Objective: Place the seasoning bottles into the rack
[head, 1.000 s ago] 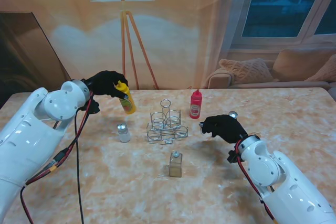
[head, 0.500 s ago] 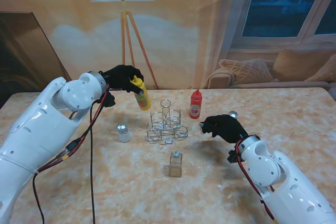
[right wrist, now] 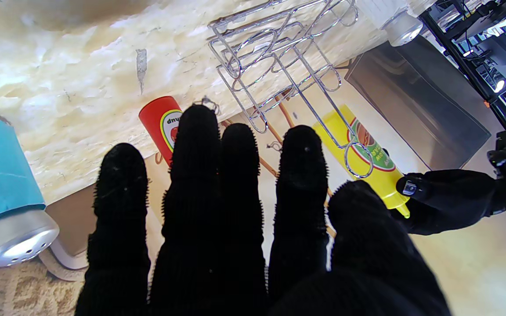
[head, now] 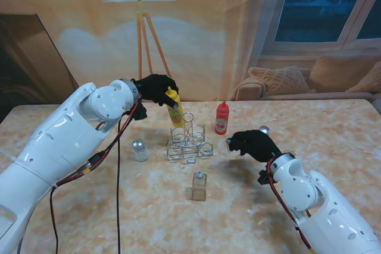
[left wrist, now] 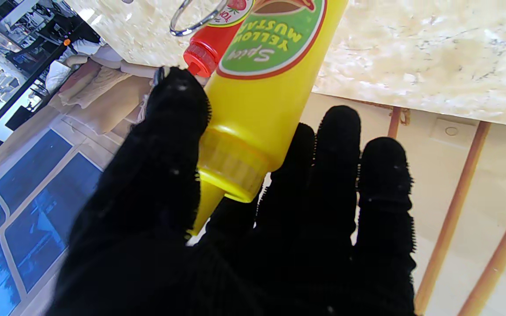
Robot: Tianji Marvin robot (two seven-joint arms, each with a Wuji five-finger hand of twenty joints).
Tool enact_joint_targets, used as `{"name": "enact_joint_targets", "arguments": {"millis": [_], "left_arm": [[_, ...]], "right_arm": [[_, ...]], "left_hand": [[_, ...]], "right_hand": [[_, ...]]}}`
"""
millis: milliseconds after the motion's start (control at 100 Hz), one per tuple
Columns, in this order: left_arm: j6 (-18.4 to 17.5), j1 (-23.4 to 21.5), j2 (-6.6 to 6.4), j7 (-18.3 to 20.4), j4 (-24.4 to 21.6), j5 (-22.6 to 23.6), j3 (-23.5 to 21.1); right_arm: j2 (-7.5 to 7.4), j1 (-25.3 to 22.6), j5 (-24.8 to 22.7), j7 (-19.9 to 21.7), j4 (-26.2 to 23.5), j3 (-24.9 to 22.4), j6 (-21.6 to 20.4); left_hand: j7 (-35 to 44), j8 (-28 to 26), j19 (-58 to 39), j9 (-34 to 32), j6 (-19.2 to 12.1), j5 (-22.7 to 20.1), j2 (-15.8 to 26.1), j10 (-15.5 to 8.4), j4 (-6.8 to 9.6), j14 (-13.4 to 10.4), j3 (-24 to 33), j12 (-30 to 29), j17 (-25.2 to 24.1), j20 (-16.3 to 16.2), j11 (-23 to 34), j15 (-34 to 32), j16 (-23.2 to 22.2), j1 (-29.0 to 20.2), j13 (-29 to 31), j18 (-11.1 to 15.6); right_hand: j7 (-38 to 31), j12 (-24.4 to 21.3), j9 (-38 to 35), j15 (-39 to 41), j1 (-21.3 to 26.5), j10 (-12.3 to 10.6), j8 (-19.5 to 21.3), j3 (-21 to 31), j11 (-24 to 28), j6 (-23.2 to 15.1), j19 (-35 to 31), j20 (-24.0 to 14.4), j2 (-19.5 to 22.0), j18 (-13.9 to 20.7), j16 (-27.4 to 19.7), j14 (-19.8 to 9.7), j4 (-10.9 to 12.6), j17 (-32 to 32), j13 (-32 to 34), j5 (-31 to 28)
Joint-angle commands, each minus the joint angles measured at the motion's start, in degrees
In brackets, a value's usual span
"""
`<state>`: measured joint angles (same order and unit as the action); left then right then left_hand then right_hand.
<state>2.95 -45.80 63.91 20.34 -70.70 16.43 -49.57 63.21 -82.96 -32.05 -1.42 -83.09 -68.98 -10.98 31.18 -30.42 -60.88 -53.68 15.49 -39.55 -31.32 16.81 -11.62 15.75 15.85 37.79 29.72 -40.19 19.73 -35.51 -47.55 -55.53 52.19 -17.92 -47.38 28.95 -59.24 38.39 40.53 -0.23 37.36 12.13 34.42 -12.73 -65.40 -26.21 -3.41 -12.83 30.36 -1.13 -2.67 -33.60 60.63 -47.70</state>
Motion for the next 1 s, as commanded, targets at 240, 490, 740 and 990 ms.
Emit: {"name": "enact_joint_targets", "arguments": {"millis": [240, 490, 740, 990], "left_arm": [[1.04, 1.93, 1.57, 0.43, 1.36, -1.48, 2.94], [0.90, 5.05, 2.08, 1.85, 4.36, -1.42, 7.24], [0.33, 6.58, 2.50, 2.11, 6.26, -1.09, 9.66], [0.05, 7.24, 3.06, 1.51, 8.37, -1.03, 11.15]], "right_arm": [[0.24, -0.48, 0.00, 0.72, -0.16, 0.06, 0.12], [0.24, -0.32, 0.11, 0.84, -0.08, 0.20, 0.24], [0.26, -0.23, 0.22, 0.86, -0.03, 0.29, 0.33], [0.26, -0.23, 0.22, 0.86, -0.04, 0.29, 0.34]], "left_hand": [[13.08, -1.72, 0.13, -4.40, -7.47, -6.78, 5.59, -4.27, 2.88, -1.03, 10.05, 2.77, -0.51, -0.45, 5.26, 0.24, -0.50, -9.04, 0.30, 0.44], [13.23, -1.33, -0.04, -4.46, -7.48, -6.85, 5.46, -4.23, 2.78, -0.99, 10.45, 2.72, -0.51, -0.43, 5.30, 0.10, -0.53, -8.83, 0.37, 0.29], [13.51, -1.27, -0.26, -4.56, -7.55, -6.84, 5.43, -4.24, 2.67, -1.02, 10.77, 2.77, -0.41, -0.42, 5.51, -0.11, -0.57, -8.64, 0.53, 0.20], [13.59, -1.18, -0.18, -4.33, -7.60, -6.68, 5.41, -4.30, 2.62, -1.08, 11.01, 2.72, -0.69, -0.31, 5.47, -0.03, -0.53, -8.50, 0.32, 0.24]], "right_hand": [[-0.61, 1.98, -1.94, 0.98, 1.02, -0.23, 0.40, -0.36, 0.96, -0.07, -1.03, -0.04, 0.40, -0.44, 1.96, -0.51, -0.72, 0.28, 0.83, -0.68], [-0.61, 1.98, -1.92, 1.01, 0.98, -0.26, 0.38, -0.36, 0.95, -0.09, -1.03, -0.04, 0.40, -0.50, 1.97, -0.52, -0.74, 0.29, 0.85, -0.66], [-0.60, 1.99, -1.98, 1.02, 0.98, -0.27, 0.36, -0.32, 0.99, 0.15, -1.00, -0.02, 0.39, -0.48, 1.97, -0.44, -0.72, 0.35, 0.86, -0.77], [-0.62, 1.99, -2.01, 1.03, 0.97, -0.07, 0.37, -0.26, 1.01, 0.10, -1.04, -0.04, 0.42, -0.48, 1.97, -0.46, -0.72, 0.28, 0.87, -0.82]]}}
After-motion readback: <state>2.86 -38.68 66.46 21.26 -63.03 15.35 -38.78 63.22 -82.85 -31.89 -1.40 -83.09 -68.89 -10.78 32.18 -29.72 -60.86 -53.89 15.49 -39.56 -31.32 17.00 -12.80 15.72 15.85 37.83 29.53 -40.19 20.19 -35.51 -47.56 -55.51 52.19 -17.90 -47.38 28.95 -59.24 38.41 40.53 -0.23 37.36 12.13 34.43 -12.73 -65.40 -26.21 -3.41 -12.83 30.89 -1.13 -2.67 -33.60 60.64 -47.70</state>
